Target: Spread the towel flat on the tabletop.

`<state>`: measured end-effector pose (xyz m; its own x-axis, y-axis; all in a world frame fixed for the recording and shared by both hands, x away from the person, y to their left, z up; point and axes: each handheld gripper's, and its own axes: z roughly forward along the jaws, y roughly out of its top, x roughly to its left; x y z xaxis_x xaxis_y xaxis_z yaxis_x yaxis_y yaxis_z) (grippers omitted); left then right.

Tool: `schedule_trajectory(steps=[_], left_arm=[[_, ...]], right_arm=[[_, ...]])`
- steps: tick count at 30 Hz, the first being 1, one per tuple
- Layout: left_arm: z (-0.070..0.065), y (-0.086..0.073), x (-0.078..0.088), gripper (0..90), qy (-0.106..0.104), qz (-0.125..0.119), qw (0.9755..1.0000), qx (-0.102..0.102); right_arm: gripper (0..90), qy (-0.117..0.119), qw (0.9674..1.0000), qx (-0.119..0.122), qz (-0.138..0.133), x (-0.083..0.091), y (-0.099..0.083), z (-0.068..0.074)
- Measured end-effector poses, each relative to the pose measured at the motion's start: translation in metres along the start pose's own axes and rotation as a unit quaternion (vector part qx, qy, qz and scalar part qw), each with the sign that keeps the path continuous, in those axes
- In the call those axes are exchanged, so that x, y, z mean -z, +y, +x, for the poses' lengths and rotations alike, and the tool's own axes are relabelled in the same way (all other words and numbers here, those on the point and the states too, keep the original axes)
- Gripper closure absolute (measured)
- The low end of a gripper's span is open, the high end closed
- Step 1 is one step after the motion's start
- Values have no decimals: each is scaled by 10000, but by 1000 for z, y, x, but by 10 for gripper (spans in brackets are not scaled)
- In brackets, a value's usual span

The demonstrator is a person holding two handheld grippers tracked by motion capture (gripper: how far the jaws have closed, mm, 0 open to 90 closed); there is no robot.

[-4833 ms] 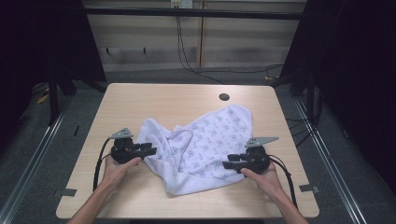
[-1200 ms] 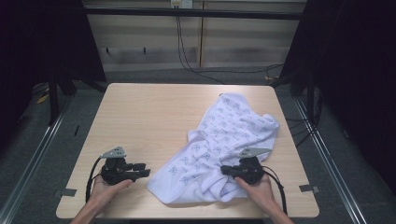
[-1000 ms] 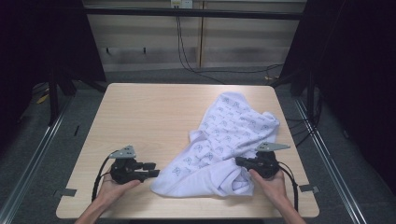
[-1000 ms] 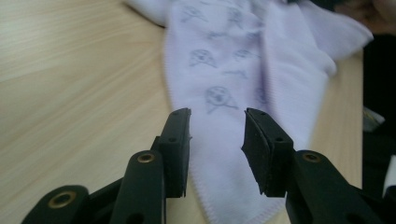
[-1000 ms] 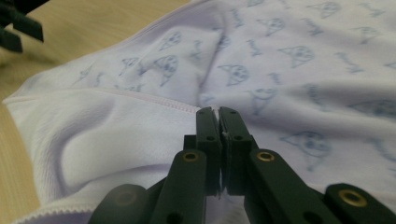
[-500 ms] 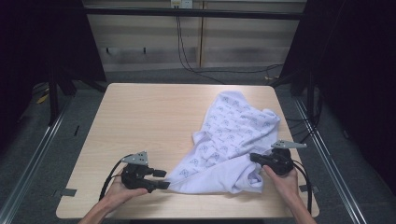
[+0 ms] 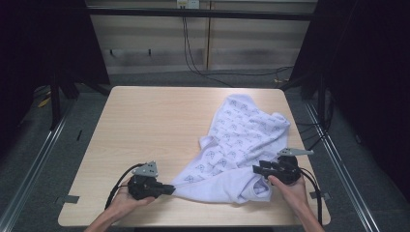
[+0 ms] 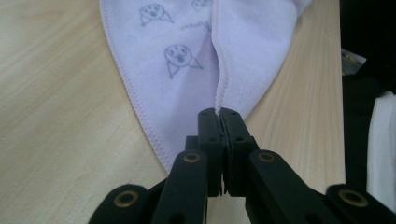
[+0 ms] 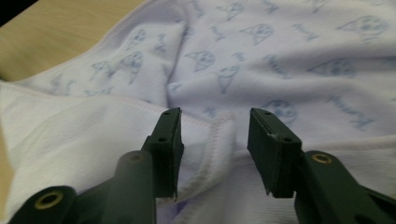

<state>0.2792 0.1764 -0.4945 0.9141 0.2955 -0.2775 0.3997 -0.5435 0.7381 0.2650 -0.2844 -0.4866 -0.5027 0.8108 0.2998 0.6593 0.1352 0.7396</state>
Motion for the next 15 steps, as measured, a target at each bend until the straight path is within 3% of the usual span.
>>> schedule_trajectory(steps=[2,4,5,10,12,15], left_arm=[[1,1,4,881,1,-127,9999,43],[2,1,9,882,22,-312,9994,125],[3,2,13,882,26,-402,9990,175],[14,9,23,883,287,-773,9960,343],[19,14,26,883,357,-852,9950,390],[27,30,37,884,429,-1201,9908,458]], right_arm=[[559,-8,9999,27,111,-2,-1,4],[659,46,9997,87,244,-6,-2,7],[804,34,9995,143,291,-8,-2,9],[849,-44,9995,239,179,-10,8,8],[852,-91,9998,157,-21,-9,19,2],[853,-117,9985,11,-534,3,42,-9]])
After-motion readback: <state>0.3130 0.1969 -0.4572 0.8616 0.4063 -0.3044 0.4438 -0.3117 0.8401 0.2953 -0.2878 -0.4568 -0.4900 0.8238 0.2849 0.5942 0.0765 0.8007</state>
